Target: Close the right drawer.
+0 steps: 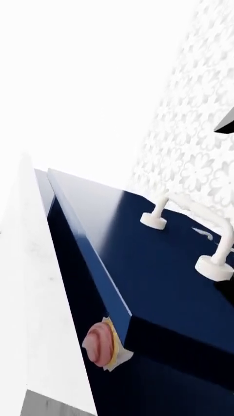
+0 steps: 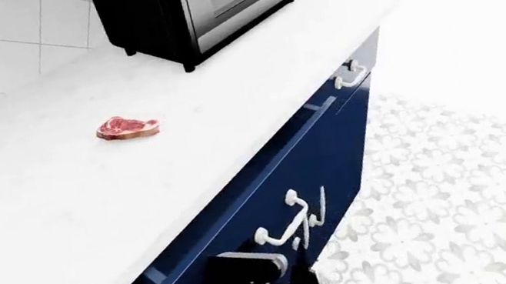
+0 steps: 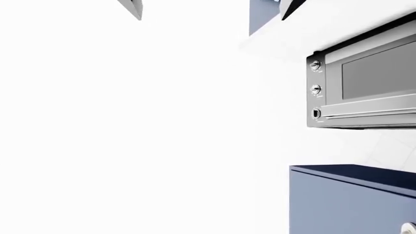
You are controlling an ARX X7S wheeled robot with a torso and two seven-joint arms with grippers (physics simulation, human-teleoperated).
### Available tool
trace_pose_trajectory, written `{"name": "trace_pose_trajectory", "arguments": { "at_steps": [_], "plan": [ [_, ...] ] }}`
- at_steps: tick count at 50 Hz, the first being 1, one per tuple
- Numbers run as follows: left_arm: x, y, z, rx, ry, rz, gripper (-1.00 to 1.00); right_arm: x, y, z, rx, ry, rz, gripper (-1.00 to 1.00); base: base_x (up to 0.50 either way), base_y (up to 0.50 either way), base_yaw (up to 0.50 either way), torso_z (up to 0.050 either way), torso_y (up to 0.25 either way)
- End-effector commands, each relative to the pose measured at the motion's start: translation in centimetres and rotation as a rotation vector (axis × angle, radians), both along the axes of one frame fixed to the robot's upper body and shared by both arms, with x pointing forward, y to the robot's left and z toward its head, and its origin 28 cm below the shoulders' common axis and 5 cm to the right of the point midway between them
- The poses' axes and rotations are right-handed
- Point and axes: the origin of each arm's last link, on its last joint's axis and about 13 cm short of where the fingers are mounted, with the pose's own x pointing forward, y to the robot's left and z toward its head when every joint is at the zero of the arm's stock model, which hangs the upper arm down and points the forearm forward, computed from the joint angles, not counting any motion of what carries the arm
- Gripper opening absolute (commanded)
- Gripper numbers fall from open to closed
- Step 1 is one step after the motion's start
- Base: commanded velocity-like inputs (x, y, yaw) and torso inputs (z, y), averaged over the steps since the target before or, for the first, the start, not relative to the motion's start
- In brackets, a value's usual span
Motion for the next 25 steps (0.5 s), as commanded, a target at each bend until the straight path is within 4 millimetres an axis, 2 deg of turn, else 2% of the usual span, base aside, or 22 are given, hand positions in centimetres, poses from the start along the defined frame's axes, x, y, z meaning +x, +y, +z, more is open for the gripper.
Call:
{"name": "trace_pose_trajectory", "arguments": {
  "at_steps": [1, 7, 25],
  "plan": [
    [1.4, 1.2, -2.0, 0.061, 0.009, 0.107, 1.0, -0.2, 0.1, 0.2, 0.002, -0.004, 0.002, 1.0, 0.0, 0.0, 0.0, 0.0, 0.0],
    [1.8, 1.3, -3.4, 0.079, 0.009, 0.126, 1.0, -0.1, 0.1, 0.1, 0.002, -0.004, 0.004, 1.0, 0.0, 0.0, 0.0, 0.0, 0.0],
    [4.5, 2.2, -4.9, 0.124, -0.027, 0.239, 1.0, -0.1, 0.0, 0.2, 0.001, -0.001, 0.009, 1.0, 0.0, 0.0, 0.0, -0.001, 0.0]
  ]
}}
